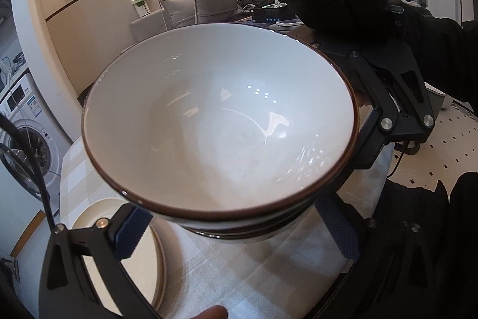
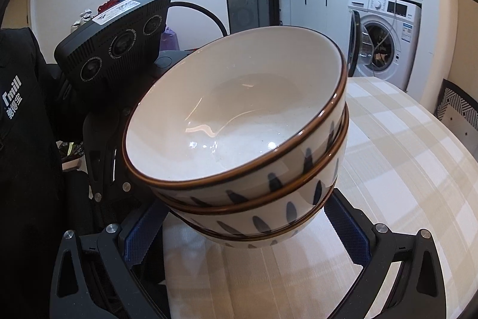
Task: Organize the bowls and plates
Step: 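Lift and carry the bowl stack with both grippers over the plate stack, then lower the bowl stack onto the cream plate and open both grippers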
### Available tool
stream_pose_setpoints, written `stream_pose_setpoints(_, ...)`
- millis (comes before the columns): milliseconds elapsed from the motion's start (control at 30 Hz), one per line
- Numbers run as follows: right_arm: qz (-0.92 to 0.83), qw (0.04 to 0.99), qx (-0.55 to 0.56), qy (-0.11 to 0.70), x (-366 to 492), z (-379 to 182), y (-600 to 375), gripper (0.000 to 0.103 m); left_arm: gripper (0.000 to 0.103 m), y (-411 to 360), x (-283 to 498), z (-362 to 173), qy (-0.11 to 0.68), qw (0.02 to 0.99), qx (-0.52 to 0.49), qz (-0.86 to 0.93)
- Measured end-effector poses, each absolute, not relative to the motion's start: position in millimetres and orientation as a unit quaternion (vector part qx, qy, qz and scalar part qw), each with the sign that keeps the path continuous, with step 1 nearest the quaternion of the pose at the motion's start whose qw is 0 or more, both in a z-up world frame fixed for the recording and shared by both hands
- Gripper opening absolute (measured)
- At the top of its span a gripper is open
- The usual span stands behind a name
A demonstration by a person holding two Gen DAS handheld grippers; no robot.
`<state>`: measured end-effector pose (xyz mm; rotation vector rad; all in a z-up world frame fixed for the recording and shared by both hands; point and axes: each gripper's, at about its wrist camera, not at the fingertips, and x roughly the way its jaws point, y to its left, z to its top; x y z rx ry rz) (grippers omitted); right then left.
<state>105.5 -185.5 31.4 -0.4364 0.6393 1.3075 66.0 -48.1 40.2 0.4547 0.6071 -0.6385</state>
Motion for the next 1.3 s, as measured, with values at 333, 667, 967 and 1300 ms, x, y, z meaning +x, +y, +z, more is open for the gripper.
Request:
stream_pose_setpoints(333,0.611,0.710,-0.212,0.278,105,39,-127,0.103,0.103,6,53,42,0.291,0.892,0.211,-0.274)
stream_pose_setpoints(667,0.631,0.692,-0.223,0.268,110,40,-65,0.103,0.103,63,48,41,0.301,0.901,0.201,-0.240)
stream_pose_setpoints(967,0.645,0.677,-0.231,0.269,121,30,-16,0.103,0.103,97,56,31,0.321,0.899,0.209,-0.213)
stream_pose_setpoints(1300,0.650,0.667,-0.235,0.278,139,20,12,0.103,0.103,118,84,19,0.340,0.895,0.205,-0.202)
